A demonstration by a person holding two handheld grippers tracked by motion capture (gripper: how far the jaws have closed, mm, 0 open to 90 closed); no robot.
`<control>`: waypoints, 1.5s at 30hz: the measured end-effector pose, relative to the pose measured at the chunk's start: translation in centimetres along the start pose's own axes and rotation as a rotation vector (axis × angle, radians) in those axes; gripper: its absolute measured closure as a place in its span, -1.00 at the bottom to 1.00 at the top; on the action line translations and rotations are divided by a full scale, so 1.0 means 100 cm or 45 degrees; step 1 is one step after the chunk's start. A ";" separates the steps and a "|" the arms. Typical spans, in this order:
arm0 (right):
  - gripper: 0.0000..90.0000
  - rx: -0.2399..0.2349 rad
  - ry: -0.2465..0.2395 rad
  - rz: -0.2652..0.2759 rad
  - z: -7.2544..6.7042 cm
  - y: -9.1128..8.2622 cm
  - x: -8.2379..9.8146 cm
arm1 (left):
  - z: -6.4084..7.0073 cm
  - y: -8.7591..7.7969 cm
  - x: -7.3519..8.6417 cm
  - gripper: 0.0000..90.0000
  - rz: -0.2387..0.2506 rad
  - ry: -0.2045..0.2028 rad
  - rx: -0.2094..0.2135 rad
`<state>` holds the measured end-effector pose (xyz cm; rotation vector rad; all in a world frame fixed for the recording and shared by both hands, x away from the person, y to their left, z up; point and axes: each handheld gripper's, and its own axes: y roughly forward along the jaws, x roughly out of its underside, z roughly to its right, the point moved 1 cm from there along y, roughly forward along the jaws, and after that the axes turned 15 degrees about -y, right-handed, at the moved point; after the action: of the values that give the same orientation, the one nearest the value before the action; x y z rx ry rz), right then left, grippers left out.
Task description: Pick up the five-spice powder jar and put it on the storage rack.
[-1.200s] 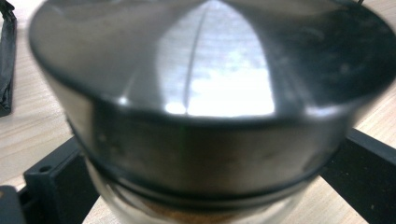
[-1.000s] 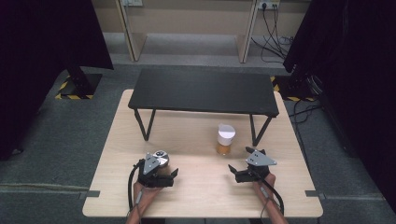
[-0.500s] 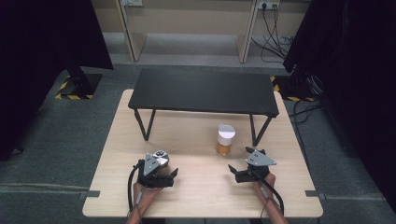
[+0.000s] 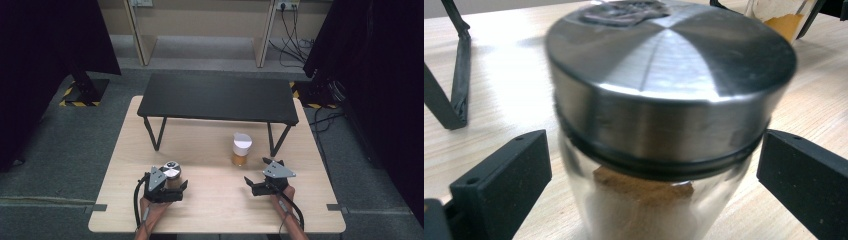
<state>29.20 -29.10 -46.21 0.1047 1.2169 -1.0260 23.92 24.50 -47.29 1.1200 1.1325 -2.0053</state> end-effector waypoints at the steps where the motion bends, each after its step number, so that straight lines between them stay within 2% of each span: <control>1: -0.98 -0.002 -0.004 0.000 0.000 0.000 0.000 | 0.000 -0.001 0.000 -1.00 0.003 -0.012 0.000; 4: -0.98 -0.003 -0.011 -0.002 0.000 0.000 -0.001 | -0.001 -0.007 -0.001 -1.00 0.013 -0.027 0.009; 11: -0.98 -0.004 -0.010 0.001 0.000 0.000 0.000 | 0.005 -0.009 -0.004 -1.00 0.033 -0.020 0.004; 15: -0.98 -0.003 -0.009 -0.001 0.000 0.000 0.000 | 0.010 -0.006 -0.009 -0.94 0.028 -0.036 -0.037; 20: -0.98 -0.002 -0.010 -0.003 0.000 0.001 0.000 | 0.011 -0.001 -0.013 -0.79 0.013 -0.062 -0.059; 21: -0.98 -0.002 -0.011 -0.002 0.000 0.001 0.000 | 0.009 0.001 -0.013 -0.76 0.007 -0.069 -0.050; 28: -0.98 -0.003 -0.013 -0.002 0.000 0.000 0.000 | 0.006 0.006 -0.014 -0.35 -0.006 -0.046 -0.019; 39: -0.98 -0.002 -0.014 0.000 0.000 0.000 0.000 | 0.009 0.005 -0.014 -0.33 -0.003 -0.016 -0.032; 45: -0.98 -0.001 -0.017 0.000 -0.001 0.000 0.000 | 0.008 0.004 -0.013 -0.32 0.005 -0.034 -0.029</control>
<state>29.18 -29.03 -46.20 0.0969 1.2049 -1.0245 24.57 23.68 -46.04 1.0802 1.1358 -1.9941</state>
